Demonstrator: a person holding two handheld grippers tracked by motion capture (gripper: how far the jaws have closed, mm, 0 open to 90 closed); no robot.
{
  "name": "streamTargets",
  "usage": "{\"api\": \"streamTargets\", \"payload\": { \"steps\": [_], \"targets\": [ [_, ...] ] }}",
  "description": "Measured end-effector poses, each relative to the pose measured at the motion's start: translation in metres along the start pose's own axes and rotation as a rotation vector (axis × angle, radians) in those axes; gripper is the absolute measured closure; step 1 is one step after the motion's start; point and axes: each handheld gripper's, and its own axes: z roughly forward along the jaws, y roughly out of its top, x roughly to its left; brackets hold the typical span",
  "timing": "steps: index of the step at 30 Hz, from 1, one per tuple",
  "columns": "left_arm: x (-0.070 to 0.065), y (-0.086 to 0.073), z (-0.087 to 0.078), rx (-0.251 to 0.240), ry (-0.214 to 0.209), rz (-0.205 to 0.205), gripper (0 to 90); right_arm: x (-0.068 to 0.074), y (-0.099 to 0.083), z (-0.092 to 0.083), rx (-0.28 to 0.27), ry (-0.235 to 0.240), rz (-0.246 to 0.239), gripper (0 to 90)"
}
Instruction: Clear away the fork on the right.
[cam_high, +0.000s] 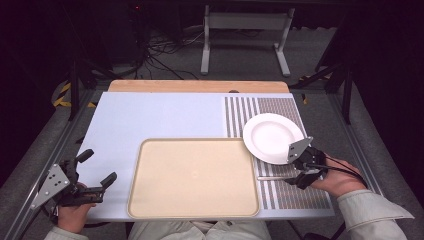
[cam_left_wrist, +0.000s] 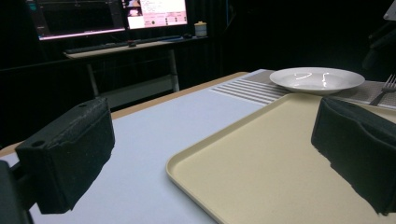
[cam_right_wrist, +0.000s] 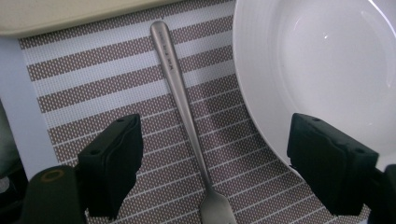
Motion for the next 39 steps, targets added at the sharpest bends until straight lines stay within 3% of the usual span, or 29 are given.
{"api": "streamTargets", "payload": {
  "steps": [12,19,22,24,28,29,39],
  "targets": [
    [0.000,0.000,0.001,0.002,-0.001,0.000,0.2,0.001,-0.006,0.014,0.110,0.083,0.001,19.2],
    [0.000,0.000,0.001,0.002,-0.002,0.001,0.2,0.000,-0.008,0.021,0.146,0.117,-0.006,25.1],
    [0.000,0.000,0.001,0.005,-0.002,0.001,0.2,0.000,-0.009,0.023,0.159,0.121,-0.030,29.9],
    [0.000,0.000,0.001,0.002,-0.002,0.001,0.2,-0.002,-0.012,0.025,0.166,0.115,-0.031,39.4],
    [0.000,0.000,0.001,0.003,-0.002,0.001,0.2,-0.005,-0.014,0.026,0.166,0.125,-0.035,48.4],
    [0.000,0.000,0.001,0.005,-0.002,0.001,0.3,-0.007,-0.015,0.027,0.162,0.139,-0.035,55.4],
    [-0.001,0.000,0.003,0.010,-0.010,0.001,0.3,-0.012,-0.016,0.031,0.153,0.170,-0.057,72.3]
  ]
}}
